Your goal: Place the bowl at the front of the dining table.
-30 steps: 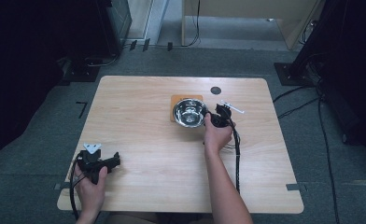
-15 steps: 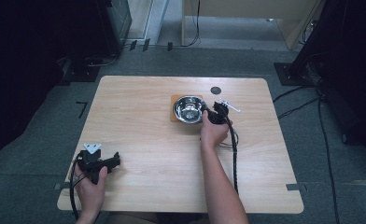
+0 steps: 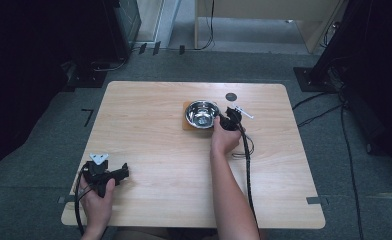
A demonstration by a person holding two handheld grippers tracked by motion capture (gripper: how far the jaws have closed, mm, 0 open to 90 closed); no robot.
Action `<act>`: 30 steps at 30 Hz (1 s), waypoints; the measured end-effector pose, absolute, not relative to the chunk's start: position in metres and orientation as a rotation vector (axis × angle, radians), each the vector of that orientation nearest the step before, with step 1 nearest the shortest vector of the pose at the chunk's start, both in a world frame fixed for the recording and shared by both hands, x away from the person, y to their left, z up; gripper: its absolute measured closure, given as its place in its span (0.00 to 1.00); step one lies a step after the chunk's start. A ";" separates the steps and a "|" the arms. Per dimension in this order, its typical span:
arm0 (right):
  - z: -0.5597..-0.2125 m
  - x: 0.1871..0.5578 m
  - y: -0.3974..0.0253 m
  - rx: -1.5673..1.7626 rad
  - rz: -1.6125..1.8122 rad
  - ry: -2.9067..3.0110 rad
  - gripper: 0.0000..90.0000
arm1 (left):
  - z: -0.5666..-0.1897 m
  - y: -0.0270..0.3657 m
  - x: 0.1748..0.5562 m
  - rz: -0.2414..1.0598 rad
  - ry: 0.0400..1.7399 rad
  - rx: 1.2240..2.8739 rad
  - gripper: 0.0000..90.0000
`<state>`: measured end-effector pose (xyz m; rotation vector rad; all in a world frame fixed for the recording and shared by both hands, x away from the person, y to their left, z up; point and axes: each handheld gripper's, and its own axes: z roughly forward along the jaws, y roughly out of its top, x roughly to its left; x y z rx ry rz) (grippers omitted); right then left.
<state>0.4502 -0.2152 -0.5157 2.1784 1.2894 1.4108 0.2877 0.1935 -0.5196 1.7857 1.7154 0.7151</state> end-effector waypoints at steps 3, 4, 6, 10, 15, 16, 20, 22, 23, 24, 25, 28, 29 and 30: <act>-0.515 0.454 -0.214 2.180 1.402 1.278 0.94 | -0.520 0.194 0.288 0.715 1.715 1.786 0.00; -0.514 0.457 -0.211 2.179 1.399 1.271 0.93 | -0.520 0.194 0.288 0.715 1.715 1.786 0.00; -0.515 0.458 -0.211 2.184 1.401 1.265 0.93 | -0.520 0.194 0.288 0.715 1.716 1.786 0.00; -0.516 0.461 -0.208 2.184 1.406 1.246 0.93 | -0.520 0.194 0.288 0.715 1.715 1.786 0.00; -0.516 0.463 -0.206 2.190 1.420 1.247 0.93 | -0.520 0.194 0.288 0.715 1.715 1.786 0.00; -0.516 0.464 -0.207 2.195 1.430 1.242 0.91 | -0.520 0.194 0.288 0.715 1.715 1.786 0.00; -0.515 0.464 -0.209 2.167 1.443 1.241 0.80 | -0.520 0.194 0.288 0.715 1.715 1.786 0.00; -0.514 0.463 -0.211 2.149 1.476 1.240 0.74 | -0.520 0.194 0.288 0.715 1.715 1.786 0.00; -0.513 0.462 -0.212 2.138 1.481 1.242 0.69 | -0.520 0.194 0.288 0.715 1.715 1.786 0.00; -0.511 0.461 -0.213 2.121 1.479 1.246 0.66 | -0.520 0.194 0.288 0.715 1.715 1.786 0.00; -0.510 0.460 -0.215 2.095 1.470 1.261 0.64 | -0.520 0.194 0.288 0.715 1.715 1.786 0.00; -0.506 0.456 -0.217 2.055 1.459 1.297 0.58 | -0.520 0.194 0.288 0.715 1.716 1.786 0.00; -0.504 0.455 -0.218 2.044 1.468 1.307 0.57 | -0.520 0.194 0.288 0.715 1.715 1.786 0.00; -0.503 0.453 -0.218 2.027 1.473 1.314 0.55 | -0.520 0.194 0.288 0.715 1.715 1.786 0.00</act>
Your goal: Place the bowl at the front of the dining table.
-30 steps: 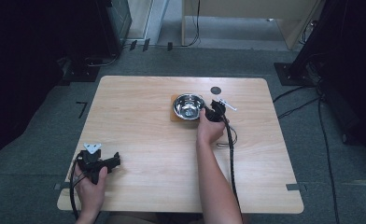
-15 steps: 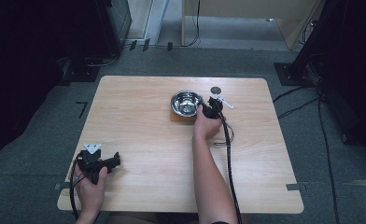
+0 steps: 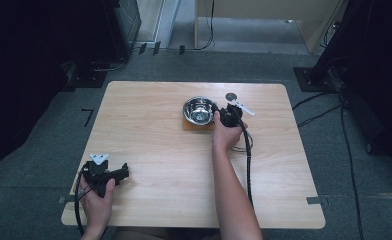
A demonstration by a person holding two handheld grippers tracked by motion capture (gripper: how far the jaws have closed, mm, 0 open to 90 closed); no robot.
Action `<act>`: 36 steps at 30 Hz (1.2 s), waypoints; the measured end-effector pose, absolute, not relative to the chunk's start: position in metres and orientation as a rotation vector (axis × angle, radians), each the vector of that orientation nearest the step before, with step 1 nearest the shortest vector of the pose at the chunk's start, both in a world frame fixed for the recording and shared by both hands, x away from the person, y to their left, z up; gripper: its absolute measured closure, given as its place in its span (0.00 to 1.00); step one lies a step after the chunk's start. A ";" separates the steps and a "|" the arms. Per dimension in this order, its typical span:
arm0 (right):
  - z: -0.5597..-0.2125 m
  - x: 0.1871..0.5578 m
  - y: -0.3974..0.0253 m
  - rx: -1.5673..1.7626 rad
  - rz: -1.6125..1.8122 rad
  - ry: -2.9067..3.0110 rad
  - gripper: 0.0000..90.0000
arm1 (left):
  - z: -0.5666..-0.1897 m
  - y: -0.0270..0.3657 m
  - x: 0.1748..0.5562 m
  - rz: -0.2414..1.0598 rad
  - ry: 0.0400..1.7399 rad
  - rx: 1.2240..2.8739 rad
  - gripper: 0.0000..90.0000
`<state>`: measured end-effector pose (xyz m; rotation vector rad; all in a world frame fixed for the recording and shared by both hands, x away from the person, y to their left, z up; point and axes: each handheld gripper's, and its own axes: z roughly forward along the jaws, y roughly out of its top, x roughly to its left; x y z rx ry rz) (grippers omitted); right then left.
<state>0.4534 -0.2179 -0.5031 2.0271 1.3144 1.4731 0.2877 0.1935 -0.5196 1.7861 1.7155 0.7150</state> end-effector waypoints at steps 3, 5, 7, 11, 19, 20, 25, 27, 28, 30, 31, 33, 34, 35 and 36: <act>-0.498 0.449 -0.218 1.982 1.457 1.358 0.53 | -0.520 0.194 0.288 0.715 1.715 1.786 0.00; -0.496 0.445 -0.217 1.957 1.447 1.383 0.50 | -0.520 0.193 0.288 0.714 1.714 1.787 0.00; -0.493 0.440 -0.216 1.899 1.398 1.417 0.47 | -0.520 0.193 0.288 0.714 1.714 1.787 0.00; -0.492 0.434 -0.216 1.858 1.399 1.435 0.45 | -0.520 0.193 0.288 0.713 1.712 1.788 0.00; -0.491 0.417 -0.222 1.776 1.476 1.525 0.36 | -0.520 0.193 0.288 0.712 1.710 1.789 0.00; -0.491 0.417 -0.222 1.776 1.476 1.525 0.36 | -0.520 0.193 0.288 0.712 1.711 1.789 0.00; -0.493 0.409 -0.225 1.748 1.449 1.590 0.32 | -0.520 0.193 0.288 0.711 1.711 1.790 0.00; -0.493 0.406 -0.227 1.737 1.428 1.614 0.30 | -0.520 0.193 0.288 0.712 1.711 1.790 0.00; -0.494 0.404 -0.229 1.738 1.416 1.624 0.30 | -0.520 0.193 0.288 0.712 1.711 1.790 0.00; -0.495 0.401 -0.230 1.740 1.409 1.626 0.30 | -0.520 0.193 0.288 0.712 1.711 1.790 0.00; -0.495 0.400 -0.231 1.738 1.400 1.633 0.30 | -0.520 0.193 0.288 0.712 1.710 1.789 0.00; -0.497 0.397 -0.231 1.730 1.379 1.649 0.29 | -0.520 0.193 0.288 0.712 1.711 1.790 0.00; -0.497 0.395 -0.232 1.726 1.367 1.658 0.29 | -0.520 0.193 0.288 0.712 1.711 1.790 0.00; -0.498 0.394 -0.232 1.718 1.355 1.667 0.28 | -0.520 0.193 0.288 0.712 1.710 1.790 0.00; -0.499 0.393 -0.232 1.716 1.346 1.674 0.28 | -0.520 0.193 0.288 0.712 1.710 1.790 0.00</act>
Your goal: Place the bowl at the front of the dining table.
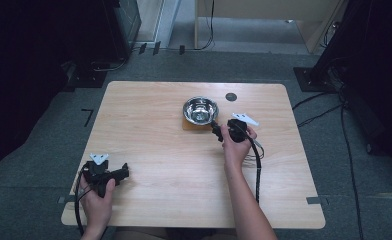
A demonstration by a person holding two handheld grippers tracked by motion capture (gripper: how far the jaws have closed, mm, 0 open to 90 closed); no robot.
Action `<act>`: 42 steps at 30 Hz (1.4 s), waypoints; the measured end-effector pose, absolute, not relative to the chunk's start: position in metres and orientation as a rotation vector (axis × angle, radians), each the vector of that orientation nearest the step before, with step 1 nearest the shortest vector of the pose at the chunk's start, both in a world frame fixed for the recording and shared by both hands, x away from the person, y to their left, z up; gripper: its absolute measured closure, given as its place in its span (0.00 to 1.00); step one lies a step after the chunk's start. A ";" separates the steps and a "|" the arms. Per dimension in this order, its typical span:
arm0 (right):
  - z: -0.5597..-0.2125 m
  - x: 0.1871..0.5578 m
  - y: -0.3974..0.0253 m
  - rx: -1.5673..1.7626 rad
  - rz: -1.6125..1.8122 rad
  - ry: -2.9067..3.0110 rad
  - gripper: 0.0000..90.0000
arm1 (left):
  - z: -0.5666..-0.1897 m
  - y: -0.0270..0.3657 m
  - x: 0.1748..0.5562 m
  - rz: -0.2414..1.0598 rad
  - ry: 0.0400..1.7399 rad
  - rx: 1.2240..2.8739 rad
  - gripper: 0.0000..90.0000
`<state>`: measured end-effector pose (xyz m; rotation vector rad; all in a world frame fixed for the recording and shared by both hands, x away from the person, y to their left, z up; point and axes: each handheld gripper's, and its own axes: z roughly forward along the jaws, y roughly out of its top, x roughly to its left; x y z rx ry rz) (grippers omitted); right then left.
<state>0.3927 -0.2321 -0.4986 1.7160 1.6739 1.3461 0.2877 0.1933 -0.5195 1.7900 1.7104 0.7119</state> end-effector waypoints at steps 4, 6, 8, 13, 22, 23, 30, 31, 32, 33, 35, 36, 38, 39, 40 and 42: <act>-0.501 0.387 -0.233 1.687 1.308 1.708 0.27 | -0.520 0.193 0.288 0.712 1.710 1.790 0.00; -0.502 0.385 -0.234 1.687 1.298 1.712 0.27 | -0.520 0.193 0.288 0.712 1.711 1.790 0.00; -0.503 0.381 -0.235 1.691 1.287 1.718 0.27 | -0.520 0.193 0.288 0.712 1.711 1.790 0.00; -0.507 0.375 -0.238 1.688 1.234 1.743 0.26 | -0.520 0.193 0.288 0.712 1.711 1.790 0.00; -0.510 0.362 -0.246 1.677 1.200 1.788 0.26 | -0.520 0.193 0.288 0.712 1.711 1.790 0.00; -0.509 0.360 -0.247 1.672 1.195 1.790 0.26 | -0.520 0.193 0.288 0.712 1.710 1.790 0.00; -0.511 0.348 -0.254 1.672 1.169 1.801 0.25 | -0.520 0.193 0.288 0.711 1.708 1.790 0.00; -0.511 0.348 -0.254 1.672 1.169 1.801 0.25 | -0.520 0.193 0.288 0.711 1.708 1.790 0.00; -0.511 0.346 -0.255 1.675 1.165 1.801 0.25 | -0.520 0.193 0.288 0.711 1.708 1.790 0.00; -0.512 0.345 -0.255 1.676 1.165 1.799 0.25 | -0.520 0.193 0.288 0.711 1.708 1.789 0.00; -0.513 0.342 -0.258 1.673 1.158 1.804 0.25 | -0.520 0.193 0.288 0.711 1.708 1.790 0.00; -0.514 0.341 -0.259 1.678 1.156 1.801 0.25 | -0.520 0.193 0.288 0.711 1.708 1.790 0.00; -0.515 0.338 -0.261 1.677 1.149 1.801 0.25 | -0.520 0.193 0.288 0.711 1.708 1.790 0.00; -0.515 0.337 -0.262 1.681 1.147 1.800 0.25 | -0.520 0.193 0.288 0.711 1.708 1.790 0.00; -0.516 0.336 -0.263 1.683 1.145 1.797 0.25 | -0.520 0.193 0.288 0.711 1.708 1.790 0.00; -0.517 0.333 -0.266 1.688 1.140 1.794 0.25 | -0.520 0.193 0.288 0.711 1.708 1.790 0.00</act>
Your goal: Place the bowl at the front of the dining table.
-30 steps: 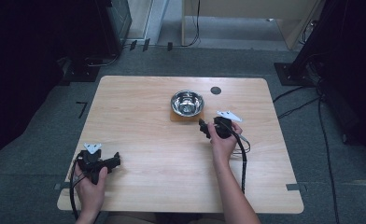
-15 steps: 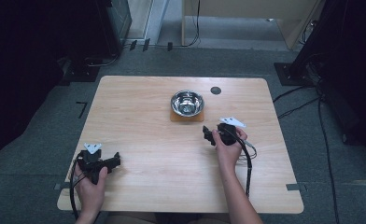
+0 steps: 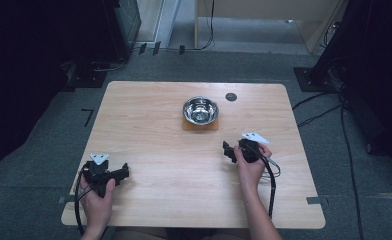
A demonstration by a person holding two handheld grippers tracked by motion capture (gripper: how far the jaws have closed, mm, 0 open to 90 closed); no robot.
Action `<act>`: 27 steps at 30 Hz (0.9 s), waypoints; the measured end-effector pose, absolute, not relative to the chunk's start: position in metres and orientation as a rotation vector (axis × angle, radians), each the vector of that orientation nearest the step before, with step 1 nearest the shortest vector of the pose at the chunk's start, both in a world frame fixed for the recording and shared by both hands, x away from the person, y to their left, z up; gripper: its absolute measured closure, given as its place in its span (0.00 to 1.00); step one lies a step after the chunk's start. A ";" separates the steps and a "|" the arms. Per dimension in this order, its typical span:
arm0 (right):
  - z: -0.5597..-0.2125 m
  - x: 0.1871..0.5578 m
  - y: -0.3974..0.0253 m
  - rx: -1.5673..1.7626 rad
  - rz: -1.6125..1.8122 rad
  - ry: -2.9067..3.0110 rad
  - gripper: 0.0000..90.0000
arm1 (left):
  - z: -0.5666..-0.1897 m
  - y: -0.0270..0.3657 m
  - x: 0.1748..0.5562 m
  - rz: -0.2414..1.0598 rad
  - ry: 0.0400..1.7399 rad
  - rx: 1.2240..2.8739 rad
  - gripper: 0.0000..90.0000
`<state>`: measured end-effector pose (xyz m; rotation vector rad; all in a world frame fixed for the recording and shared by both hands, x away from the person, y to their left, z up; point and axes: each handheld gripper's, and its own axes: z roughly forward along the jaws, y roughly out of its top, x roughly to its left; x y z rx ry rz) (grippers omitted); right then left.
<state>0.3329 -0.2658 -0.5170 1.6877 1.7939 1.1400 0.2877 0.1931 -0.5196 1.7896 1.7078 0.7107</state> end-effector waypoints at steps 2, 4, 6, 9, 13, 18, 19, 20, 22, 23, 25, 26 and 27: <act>-0.518 0.330 -0.269 1.688 1.129 1.794 0.25 | -0.520 0.193 0.288 0.711 1.708 1.790 0.00; -0.519 0.328 -0.272 1.696 1.128 1.787 0.25 | -0.520 0.193 0.288 0.711 1.708 1.790 0.00; -0.519 0.325 -0.274 1.699 1.126 1.782 0.25 | -0.520 0.193 0.288 0.711 1.708 1.789 0.00; -0.519 0.322 -0.277 1.701 1.124 1.778 0.25 | -0.520 0.193 0.288 0.711 1.708 1.790 0.00; -0.520 0.317 -0.282 1.702 1.119 1.773 0.25 | -0.520 0.193 0.288 0.711 1.708 1.790 0.00; -0.521 0.312 -0.286 1.710 1.119 1.766 0.25 | -0.520 0.193 0.288 0.711 1.708 1.790 0.00; -0.521 0.311 -0.287 1.712 1.116 1.766 0.25 | -0.520 0.193 0.288 0.711 1.708 1.790 0.00; -0.521 0.310 -0.288 1.712 1.119 1.764 0.25 | -0.520 0.193 0.288 0.711 1.708 1.790 0.00; -0.521 0.308 -0.290 1.715 1.118 1.759 0.25 | -0.520 0.193 0.288 0.711 1.708 1.790 0.00; -0.521 0.307 -0.291 1.713 1.117 1.761 0.24 | -0.520 0.193 0.288 0.711 1.708 1.790 0.00; -0.521 0.305 -0.293 1.718 1.115 1.753 0.24 | -0.520 0.193 0.288 0.711 1.708 1.790 0.00; -0.522 0.304 -0.295 1.717 1.114 1.752 0.24 | -0.520 0.193 0.288 0.711 1.708 1.790 0.00; -0.521 0.303 -0.296 1.722 1.115 1.749 0.24 | -0.520 0.193 0.288 0.711 1.708 1.790 0.00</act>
